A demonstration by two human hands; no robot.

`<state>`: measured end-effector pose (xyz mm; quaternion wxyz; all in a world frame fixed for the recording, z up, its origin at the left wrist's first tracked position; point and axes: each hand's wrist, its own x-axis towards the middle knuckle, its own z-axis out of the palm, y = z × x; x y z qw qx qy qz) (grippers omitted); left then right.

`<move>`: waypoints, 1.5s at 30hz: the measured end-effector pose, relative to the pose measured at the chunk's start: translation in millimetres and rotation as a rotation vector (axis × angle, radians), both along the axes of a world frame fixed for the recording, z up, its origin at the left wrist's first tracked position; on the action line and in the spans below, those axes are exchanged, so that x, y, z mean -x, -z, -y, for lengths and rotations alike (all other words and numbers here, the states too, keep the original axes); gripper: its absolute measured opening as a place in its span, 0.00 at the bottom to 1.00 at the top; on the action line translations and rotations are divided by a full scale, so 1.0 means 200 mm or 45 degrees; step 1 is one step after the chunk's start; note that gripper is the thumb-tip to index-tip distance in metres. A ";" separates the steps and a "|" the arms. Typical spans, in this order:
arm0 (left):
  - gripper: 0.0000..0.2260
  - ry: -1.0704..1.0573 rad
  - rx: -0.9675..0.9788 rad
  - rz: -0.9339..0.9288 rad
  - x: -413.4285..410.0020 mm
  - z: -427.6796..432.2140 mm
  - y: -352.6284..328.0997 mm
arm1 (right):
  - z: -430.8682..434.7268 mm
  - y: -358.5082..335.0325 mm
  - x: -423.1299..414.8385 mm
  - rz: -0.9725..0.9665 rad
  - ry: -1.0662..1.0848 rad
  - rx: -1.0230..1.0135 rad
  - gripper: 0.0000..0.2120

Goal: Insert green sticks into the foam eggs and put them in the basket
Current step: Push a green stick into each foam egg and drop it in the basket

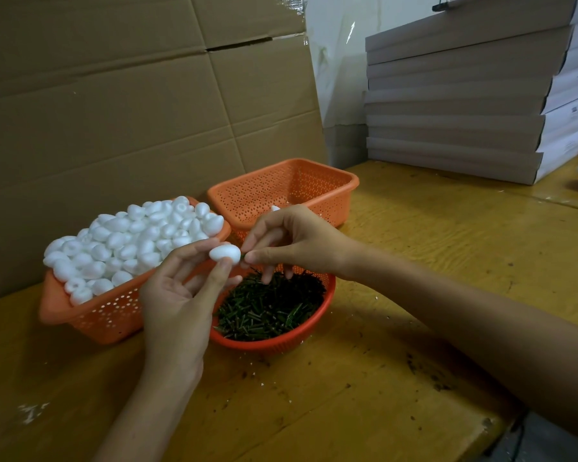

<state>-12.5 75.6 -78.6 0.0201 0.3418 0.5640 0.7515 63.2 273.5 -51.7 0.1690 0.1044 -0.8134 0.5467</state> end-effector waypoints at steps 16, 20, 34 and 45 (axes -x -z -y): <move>0.12 0.029 -0.052 0.151 0.00 0.01 -0.02 | 0.03 -0.02 -0.01 0.038 -0.057 0.017 0.08; 0.12 0.044 -0.028 0.138 0.00 0.01 -0.02 | 0.03 -0.02 -0.02 0.043 -0.056 -0.011 0.08; 0.11 0.052 0.012 0.085 0.00 0.01 -0.01 | 0.03 -0.01 -0.01 0.054 -0.075 -0.046 0.11; 0.14 0.002 0.030 0.036 0.00 0.00 -0.01 | 0.03 0.00 0.00 0.055 -0.104 -0.196 0.13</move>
